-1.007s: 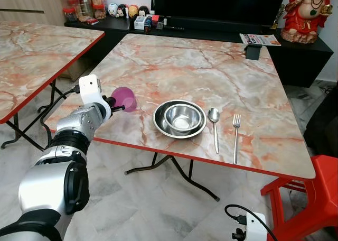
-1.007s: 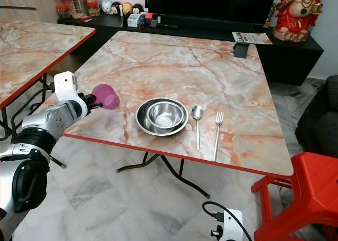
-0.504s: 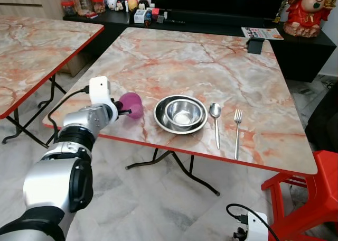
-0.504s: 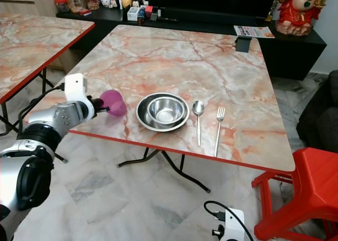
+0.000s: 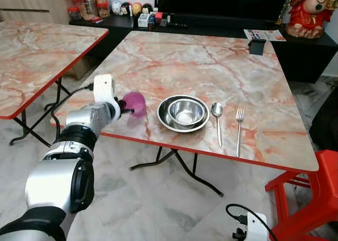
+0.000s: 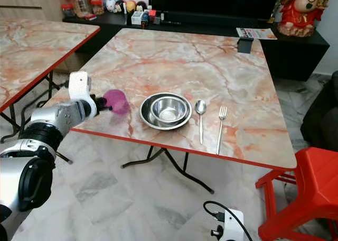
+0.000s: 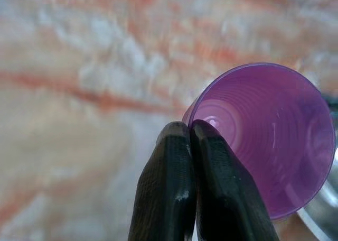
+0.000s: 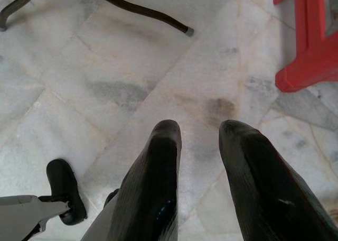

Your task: Setting the table

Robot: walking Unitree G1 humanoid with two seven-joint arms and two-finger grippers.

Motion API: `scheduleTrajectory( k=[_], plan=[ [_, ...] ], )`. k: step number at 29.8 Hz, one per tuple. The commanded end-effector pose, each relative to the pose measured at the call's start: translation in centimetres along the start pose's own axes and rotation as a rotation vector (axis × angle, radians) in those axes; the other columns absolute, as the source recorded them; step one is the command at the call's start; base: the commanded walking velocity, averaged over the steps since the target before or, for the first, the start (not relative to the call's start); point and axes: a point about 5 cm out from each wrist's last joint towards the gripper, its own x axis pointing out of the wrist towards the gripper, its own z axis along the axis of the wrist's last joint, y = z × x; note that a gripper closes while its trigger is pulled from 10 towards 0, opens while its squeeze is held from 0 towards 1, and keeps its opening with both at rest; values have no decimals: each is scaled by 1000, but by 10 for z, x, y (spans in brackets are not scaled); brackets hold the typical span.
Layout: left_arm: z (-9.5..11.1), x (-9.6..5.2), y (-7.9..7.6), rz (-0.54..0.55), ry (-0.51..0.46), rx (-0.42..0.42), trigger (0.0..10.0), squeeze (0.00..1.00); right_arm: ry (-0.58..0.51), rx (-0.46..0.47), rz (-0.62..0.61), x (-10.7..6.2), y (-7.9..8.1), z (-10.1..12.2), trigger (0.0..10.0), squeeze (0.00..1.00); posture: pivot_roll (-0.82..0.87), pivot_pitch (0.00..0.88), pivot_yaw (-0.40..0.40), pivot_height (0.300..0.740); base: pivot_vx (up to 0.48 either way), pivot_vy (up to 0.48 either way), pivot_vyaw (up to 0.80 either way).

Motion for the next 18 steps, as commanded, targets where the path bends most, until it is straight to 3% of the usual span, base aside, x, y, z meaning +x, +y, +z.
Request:
scheduleTrajectory(
  k=[1,5,10,18],
  plan=[
    [7,-5,12,18,-46,2,10000,0,13,6,-9,-1,-2,-4,10000,0,-29,0,-4,740,0,0,0],
    [-6,-4,16,35,16,46,10000,0,13,2,-7,0,-1,-3,10000,0,-31,0,-7,740,0,0,0],
    [-18,-1,8,12,91,40,10000,0,-4,8,-11,1,-2,4,10000,0,-43,0,-4,740,0,0,0],
    [-15,1,0,-35,85,39,10000,0,2,11,-19,0,-5,1,10000,0,-46,0,-2,740,0,0,0]
  ],
)
